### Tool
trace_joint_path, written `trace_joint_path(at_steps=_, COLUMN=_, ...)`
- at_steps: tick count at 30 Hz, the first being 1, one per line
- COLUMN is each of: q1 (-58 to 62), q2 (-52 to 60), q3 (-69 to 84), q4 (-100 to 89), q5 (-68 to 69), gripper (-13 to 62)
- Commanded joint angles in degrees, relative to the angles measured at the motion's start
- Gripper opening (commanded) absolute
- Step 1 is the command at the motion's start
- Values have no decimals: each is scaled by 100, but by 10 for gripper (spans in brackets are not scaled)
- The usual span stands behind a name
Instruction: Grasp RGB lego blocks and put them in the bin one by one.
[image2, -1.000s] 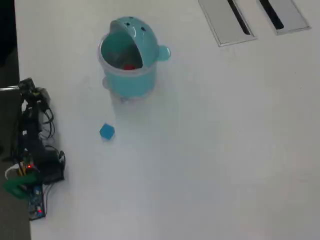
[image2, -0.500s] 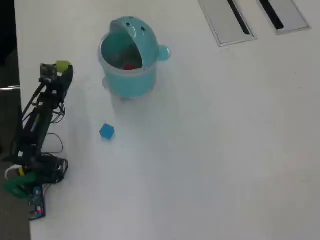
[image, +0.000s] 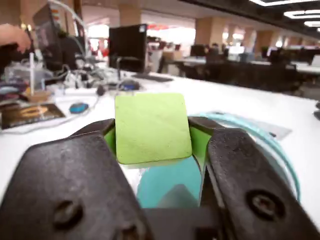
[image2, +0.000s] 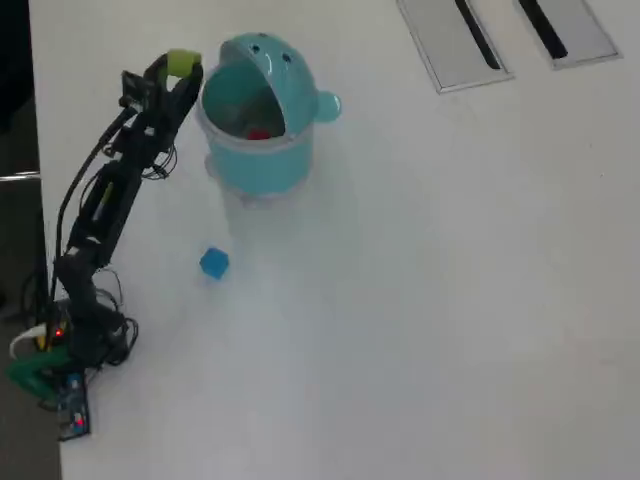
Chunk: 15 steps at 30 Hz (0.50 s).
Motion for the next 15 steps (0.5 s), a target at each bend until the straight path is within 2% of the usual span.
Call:
trace_joint_path(at_steps=1, q1=88, q2=-35, q3=-721, q4=-26, q5=105, gripper=103)
trace_joint_path(at_steps=5, q1=246, q2=-835, q3=-1916, q4=378, q5=105, gripper=103)
trace_joint_path(at_steps=14, q1=554, q2=-1283, q3=-2180, q4=316, q5=105, gripper=107)
trace_joint_path(at_steps=15, q1=782, q2=-1494, q3=-2479, q4=352, q5=97, gripper=178)
